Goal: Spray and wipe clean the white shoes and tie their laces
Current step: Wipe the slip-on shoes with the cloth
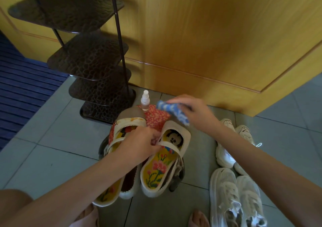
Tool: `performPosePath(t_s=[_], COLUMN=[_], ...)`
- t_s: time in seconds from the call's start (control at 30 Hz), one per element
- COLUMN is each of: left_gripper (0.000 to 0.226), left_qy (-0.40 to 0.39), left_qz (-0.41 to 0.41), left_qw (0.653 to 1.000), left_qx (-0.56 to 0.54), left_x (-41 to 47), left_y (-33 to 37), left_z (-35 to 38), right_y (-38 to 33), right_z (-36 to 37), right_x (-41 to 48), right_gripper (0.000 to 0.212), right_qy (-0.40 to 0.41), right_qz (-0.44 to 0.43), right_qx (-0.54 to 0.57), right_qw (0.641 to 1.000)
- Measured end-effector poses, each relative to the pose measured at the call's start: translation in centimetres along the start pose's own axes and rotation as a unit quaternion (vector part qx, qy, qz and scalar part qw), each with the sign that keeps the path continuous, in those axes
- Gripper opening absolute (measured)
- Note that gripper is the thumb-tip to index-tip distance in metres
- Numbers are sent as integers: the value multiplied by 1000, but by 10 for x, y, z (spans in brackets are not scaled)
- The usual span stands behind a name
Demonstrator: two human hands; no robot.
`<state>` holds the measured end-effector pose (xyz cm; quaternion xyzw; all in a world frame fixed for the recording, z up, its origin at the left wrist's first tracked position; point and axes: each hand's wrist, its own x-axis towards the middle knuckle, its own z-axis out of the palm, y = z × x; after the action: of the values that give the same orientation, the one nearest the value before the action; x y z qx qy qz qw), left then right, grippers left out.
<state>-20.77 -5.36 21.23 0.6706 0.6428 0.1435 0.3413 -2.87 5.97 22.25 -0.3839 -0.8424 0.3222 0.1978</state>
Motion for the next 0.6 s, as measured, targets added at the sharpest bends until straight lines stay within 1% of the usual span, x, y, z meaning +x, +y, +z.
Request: performPosePath(t_s=[0.03,0.07,0.1,0.13,0.17,0.23,0.3,0.33,0.37,0.47,0.53,0.6], left_gripper=[29,28,26,24,24,27,30,31,31,30,31,31], left_qy=[-8,-19,-29,-34,-37,-45,-52,-53,-51,-38,-29,-23], left_qz=[-5,-11,-12,-11,-12,-24,-48,-55,-58,-61,-56,-55], left_qw=[1000,999,999,999,999,997,993,991,991,991,993,993], left_qx=[-14,-28,-31,-28,-32,-62,-94,-105,-112,-109,-103,-102], left_x=[0,0,0,0,1,2,3,3,3,2,2,1], left_y=[0,1,1,1,1,0,-1,-1,-1,0,-1,-1], left_z=[0,0,0,0,1,1,1,1,2,4,6,6], right_y=[-6,-9,-12,-12,-9,-8,-2,3,7,17,24,37], right_z=[11,24,38,47,50,40,23,15,7,-7,-11,-8], right_x=[11,17,19,21,22,28,32,33,33,19,1,-25], right_gripper=[42,42,38,34,33,35,27,27,31,47,54,66], right_qy=[-82,-175,-256,-308,-327,-321,-317,-315,-314,-287,-234,-170], right_qz=[-30,-58,-83,-108,-129,-135,-132,-123,-108,-49,-29,-32], right_qx=[-34,-78,-131,-189,-230,-264,-284,-294,-300,-266,-224,-199], right_qw=[996,980,954,926,907,899,895,894,894,919,946,965])
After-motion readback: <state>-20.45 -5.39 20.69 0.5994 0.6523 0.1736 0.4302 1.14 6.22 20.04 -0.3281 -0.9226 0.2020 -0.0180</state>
